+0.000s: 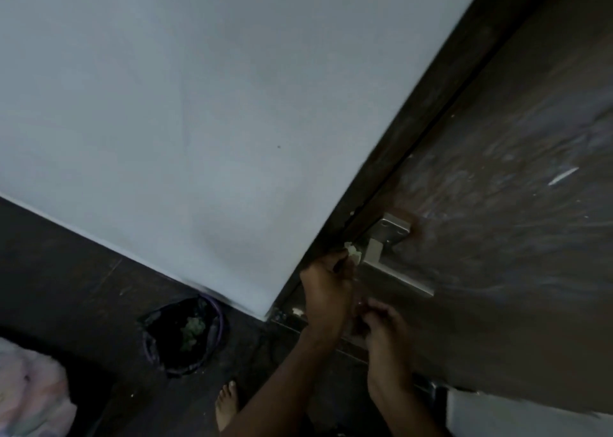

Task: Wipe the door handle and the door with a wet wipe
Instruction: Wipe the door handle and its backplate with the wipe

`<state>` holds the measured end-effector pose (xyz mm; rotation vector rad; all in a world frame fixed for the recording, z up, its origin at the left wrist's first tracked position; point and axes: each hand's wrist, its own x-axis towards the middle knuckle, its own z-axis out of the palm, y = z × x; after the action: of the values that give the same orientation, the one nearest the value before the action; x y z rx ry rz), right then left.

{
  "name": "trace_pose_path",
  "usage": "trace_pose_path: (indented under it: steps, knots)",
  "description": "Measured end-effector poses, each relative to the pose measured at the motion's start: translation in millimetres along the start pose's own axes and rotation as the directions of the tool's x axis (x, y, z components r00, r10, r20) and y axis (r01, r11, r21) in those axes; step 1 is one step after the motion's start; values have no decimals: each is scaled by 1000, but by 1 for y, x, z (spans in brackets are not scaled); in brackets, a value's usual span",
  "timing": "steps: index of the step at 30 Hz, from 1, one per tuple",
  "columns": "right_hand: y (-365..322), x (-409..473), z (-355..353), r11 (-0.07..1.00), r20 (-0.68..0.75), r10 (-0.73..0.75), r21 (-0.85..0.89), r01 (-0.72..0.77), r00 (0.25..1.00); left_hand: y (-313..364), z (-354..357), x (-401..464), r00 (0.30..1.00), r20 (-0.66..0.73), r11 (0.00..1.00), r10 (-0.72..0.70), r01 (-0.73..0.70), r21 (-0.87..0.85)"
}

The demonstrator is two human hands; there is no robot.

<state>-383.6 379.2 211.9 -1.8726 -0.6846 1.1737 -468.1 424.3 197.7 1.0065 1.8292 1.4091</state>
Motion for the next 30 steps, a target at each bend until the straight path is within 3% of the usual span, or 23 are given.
trace_pose_path:
  steps: [8,10,14,20,24,27,30]
  knots:
    - [-25,9,8,992,43,15,123,-20,999,4,12,-12,978,134,970,-159,180,-166]
    - [-34,14,10,988,87,45,143,-57,995,2,9,-12,979,140,973,-146,168,-160]
    - [-45,31,6,914,266,269,233,-332,926,5,0,-10,984,161,995,-82,89,-37]
    - [-57,52,0,776,417,366,357,-520,832,7,-16,5,971,239,987,22,-59,149]
    - [-52,51,-2,649,553,366,425,-631,748,15,-28,10,944,307,988,-117,143,-65]
    - [-43,49,0,589,606,237,532,-608,759,25,-32,4,933,346,964,-103,179,-195]
    - [-37,48,0,541,635,169,580,-609,754,28,-35,-2,947,295,944,-128,207,-256]
